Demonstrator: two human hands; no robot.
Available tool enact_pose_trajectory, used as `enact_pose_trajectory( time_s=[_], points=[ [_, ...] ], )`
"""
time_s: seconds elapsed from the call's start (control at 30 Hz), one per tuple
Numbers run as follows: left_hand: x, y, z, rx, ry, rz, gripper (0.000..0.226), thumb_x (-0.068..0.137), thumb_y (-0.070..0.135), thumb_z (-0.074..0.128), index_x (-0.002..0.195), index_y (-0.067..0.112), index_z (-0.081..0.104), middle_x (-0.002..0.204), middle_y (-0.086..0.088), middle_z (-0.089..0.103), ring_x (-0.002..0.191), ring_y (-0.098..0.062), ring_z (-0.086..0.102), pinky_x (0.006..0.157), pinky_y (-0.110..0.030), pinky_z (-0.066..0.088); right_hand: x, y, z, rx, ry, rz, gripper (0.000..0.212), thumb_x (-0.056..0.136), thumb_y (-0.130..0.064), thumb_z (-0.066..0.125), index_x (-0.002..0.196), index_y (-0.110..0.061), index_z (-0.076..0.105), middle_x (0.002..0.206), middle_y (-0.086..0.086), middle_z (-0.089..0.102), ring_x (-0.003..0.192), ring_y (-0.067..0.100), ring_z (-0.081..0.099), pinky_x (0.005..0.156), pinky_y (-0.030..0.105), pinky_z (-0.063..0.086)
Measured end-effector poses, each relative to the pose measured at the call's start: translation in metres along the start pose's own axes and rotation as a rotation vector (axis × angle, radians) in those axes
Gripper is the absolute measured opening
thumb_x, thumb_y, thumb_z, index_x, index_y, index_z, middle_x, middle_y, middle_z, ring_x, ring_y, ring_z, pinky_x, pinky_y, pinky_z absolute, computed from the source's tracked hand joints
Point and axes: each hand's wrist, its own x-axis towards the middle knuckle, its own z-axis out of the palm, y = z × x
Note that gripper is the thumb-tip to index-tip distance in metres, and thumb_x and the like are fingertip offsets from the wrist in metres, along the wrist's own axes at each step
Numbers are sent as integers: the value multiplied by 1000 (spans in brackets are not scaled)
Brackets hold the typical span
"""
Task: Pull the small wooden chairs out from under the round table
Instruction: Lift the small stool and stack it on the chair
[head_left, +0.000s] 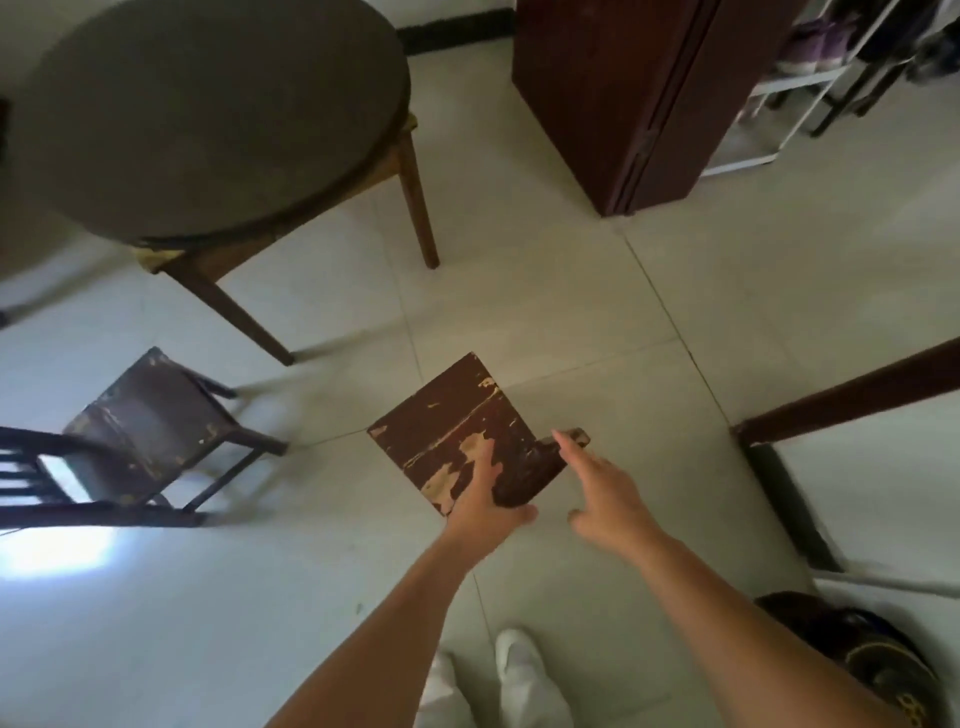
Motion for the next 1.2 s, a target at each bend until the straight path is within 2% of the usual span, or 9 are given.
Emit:
enact_pose_trajectory(
  time_s=[0.1, 0.2, 0.3, 0.4, 0.5, 0.57, 0.7, 0.87, 1.2],
  points=[
    [16, -12, 27, 678, -2, 43, 106, 80, 19, 69, 147, 38, -11, 154, -4, 32, 136, -30, 37, 107, -46, 34, 18, 22, 6, -488, -63, -212, 111, 75, -2, 66, 145, -43, -10, 158, 4, 24, 146, 28, 11, 116, 47, 10],
    [32, -26, 39, 1013, 75, 49, 101, 82, 7, 62, 148, 33, -10, 151, -8, 34, 127, -36, 46, 101, -53, 42, 46, 26, 9, -793, -72, -340, 101, 83, -3, 62, 147, -38, -8, 160, 4, 19, 147, 30, 5, 115, 53, -2],
    [40, -37, 42, 1164, 159, 108, 92, 84, 5, 59, 149, 24, -4, 132, -20, 49, 105, -42, 59, 84, -51, 50, 72, 20, 13, -938, -118, -360, 74, 90, -11, 53, 148, -33, 12, 150, 8, 38, 141, 32, 25, 115, 57, 8],
    [30, -43, 32, 1206, 183, 225, 84, 85, 7, 58, 148, 17, 4, 116, -23, 55, 93, -43, 61, 76, -49, 50, 72, 13, 16, -1004, -21, -529, 48, 84, -15, 60, 130, -27, 50, 116, 5, 65, 110, 30, 59, 105, 56, 33],
    [10, -57, -5, 1296, 251, 350, 73, 86, 11, 55, 146, 17, 13, 110, -20, 61, 88, -40, 64, 76, -46, 53, 59, -12, 20, -985, 0, -634, 49, 49, -17, 89, 95, -18, 72, 71, 3, 72, 61, 25, 69, 68, 46, 58],
    [-6, -65, -42, 1403, 256, 442, 69, 87, 13, 54, 143, 17, 15, 114, -20, 61, 94, -40, 64, 81, -46, 54, 50, -48, 27, -921, -59, -622, 56, 40, -29, 94, 90, -15, 72, 64, 3, 69, 51, 23, 67, 53, 37, 57],
    [-39, -80, -122, 1490, 166, 583, 83, 71, 19, 76, 137, 18, 26, 108, -20, 65, 87, -39, 66, 75, -46, 56, 36, -118, 62, -820, -233, -563, 40, 89, -39, 58, 122, -19, 46, 110, 3, 67, 94, 24, 67, 76, 35, 50],
    [-79, -120, -239, 1648, 151, 729, 67, 63, 26, 76, 121, 27, 43, 81, 1, 67, 59, -15, 61, 54, -27, 48, 25, -228, 129, -765, -274, -545, 23, 92, -22, 52, 113, -13, 47, 104, 10, 69, 91, 28, 69, 72, 37, 50],
    [-99, -224, -459, 1720, 163, 990, 31, 82, 13, 62, 108, 22, 48, 69, -1, 58, 57, -21, 50, 61, -34, 51, 48, -434, 293, -585, -265, -324, 26, 91, -19, 57, 112, -5, 51, 104, 12, 71, 95, 28, 69, 77, 35, 53]
  ],
)
